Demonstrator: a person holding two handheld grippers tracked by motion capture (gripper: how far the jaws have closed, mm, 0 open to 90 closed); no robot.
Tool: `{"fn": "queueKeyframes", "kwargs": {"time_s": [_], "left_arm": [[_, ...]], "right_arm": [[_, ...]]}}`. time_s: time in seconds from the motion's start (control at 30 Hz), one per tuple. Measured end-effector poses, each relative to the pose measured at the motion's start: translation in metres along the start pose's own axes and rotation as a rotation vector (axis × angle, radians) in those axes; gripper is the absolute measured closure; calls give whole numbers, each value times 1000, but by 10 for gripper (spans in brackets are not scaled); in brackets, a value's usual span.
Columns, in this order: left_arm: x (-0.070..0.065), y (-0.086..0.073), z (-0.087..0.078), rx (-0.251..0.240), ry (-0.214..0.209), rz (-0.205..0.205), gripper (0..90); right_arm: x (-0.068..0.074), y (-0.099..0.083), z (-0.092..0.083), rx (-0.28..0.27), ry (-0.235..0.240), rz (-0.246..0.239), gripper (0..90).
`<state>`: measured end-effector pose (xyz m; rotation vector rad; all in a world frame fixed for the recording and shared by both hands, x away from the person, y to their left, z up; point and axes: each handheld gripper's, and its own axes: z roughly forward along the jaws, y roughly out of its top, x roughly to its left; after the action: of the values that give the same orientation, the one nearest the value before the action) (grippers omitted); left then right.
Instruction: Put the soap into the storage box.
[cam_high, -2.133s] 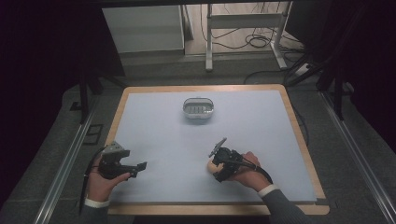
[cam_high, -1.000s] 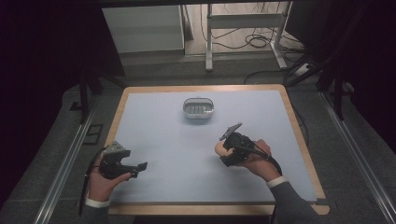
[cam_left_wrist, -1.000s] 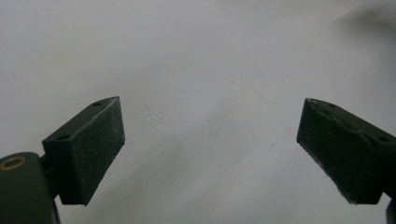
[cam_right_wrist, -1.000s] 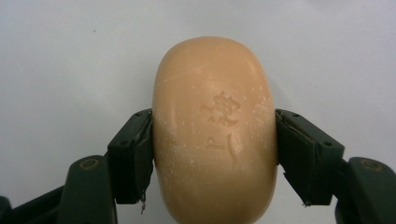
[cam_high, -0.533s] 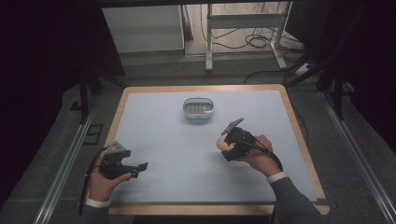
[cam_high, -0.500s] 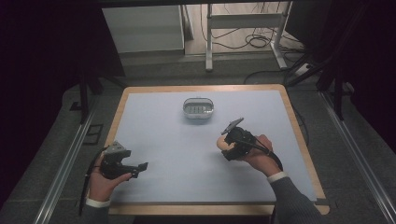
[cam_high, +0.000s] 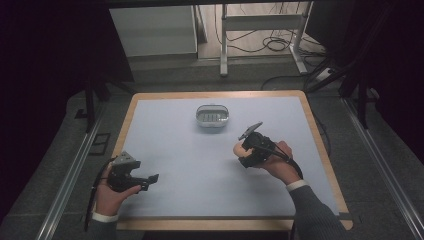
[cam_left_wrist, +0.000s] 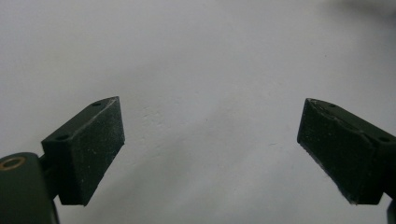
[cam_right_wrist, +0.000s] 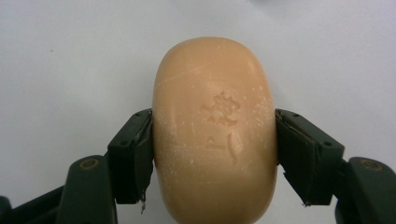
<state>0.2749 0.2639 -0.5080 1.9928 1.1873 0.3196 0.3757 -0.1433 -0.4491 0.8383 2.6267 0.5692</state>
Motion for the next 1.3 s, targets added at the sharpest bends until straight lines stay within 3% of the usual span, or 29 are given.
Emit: {"fn": "queueKeyframes", "kwargs": {"time_s": [0.33, 0.73, 1.17, 1.3], "left_arm": [[0, 0, -2, -7, -5, -5, 74], [0, 0, -1, -6, -11, -11, 74], [1, 1, 0, -3, -16, -13, 74], [0, 1, -1, -5, -15, -13, 73]], "right_arm": [[-13, 11, -1, -20, 7, -2, 325], [-19, 27, 2, -31, -9, -40, 325], [-28, 44, 7, -40, -10, -46, 325], [-32, 49, 8, -50, 10, -48, 325]]}}
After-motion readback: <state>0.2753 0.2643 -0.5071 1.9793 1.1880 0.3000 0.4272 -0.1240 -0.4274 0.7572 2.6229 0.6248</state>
